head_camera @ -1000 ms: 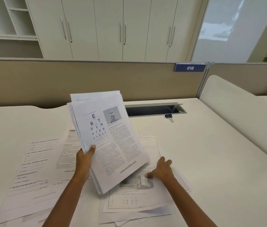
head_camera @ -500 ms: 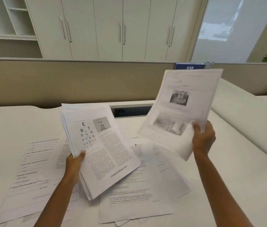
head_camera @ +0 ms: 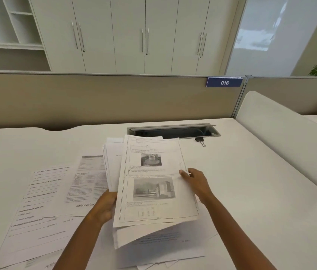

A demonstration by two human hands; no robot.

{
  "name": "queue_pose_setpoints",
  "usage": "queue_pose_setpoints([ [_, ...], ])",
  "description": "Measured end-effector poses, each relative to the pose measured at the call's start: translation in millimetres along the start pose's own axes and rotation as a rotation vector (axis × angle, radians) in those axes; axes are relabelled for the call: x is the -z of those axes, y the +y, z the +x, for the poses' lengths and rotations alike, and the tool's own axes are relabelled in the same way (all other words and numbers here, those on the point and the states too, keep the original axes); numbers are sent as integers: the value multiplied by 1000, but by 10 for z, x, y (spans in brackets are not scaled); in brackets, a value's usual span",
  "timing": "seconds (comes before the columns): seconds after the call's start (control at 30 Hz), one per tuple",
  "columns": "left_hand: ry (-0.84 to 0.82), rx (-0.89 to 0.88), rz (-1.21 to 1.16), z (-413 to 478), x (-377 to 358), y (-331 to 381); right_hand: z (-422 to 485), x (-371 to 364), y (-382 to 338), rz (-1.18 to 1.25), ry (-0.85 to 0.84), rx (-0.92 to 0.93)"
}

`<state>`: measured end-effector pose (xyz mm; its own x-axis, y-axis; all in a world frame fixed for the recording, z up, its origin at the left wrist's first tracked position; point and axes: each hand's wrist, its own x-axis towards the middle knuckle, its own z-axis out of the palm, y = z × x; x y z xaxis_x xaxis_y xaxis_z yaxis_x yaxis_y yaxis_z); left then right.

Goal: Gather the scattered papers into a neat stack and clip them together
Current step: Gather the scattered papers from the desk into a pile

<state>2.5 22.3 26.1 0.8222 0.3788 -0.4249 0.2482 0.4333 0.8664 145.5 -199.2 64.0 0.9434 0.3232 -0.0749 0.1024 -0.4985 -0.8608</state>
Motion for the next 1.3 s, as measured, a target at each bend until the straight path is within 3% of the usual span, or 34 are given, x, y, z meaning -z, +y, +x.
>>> queue_pose_setpoints([
  [0.1, 96, 32, -91, 10, 109, -9, 14, 60, 153, -203, 38, -54],
  [0.23, 145, 31, -211, -2, 265, -9, -44, 57, 373, -651, -114, -199],
  [0.4, 117, 51, -358, -18, 326, 14, -180, -167, 360, -841, -167, -289],
  [0.77, 125, 23, -391, 21, 358, -16, -116, -227, 284, -600, -196, -312],
  [0.97, 132, 38, -389, 24, 374, -43, -107, -192, 261, -785, -131, -364],
  [1.3, 127, 24, -387, -14, 435, -63, -53, -165, 232, -706, -114, -478],
])
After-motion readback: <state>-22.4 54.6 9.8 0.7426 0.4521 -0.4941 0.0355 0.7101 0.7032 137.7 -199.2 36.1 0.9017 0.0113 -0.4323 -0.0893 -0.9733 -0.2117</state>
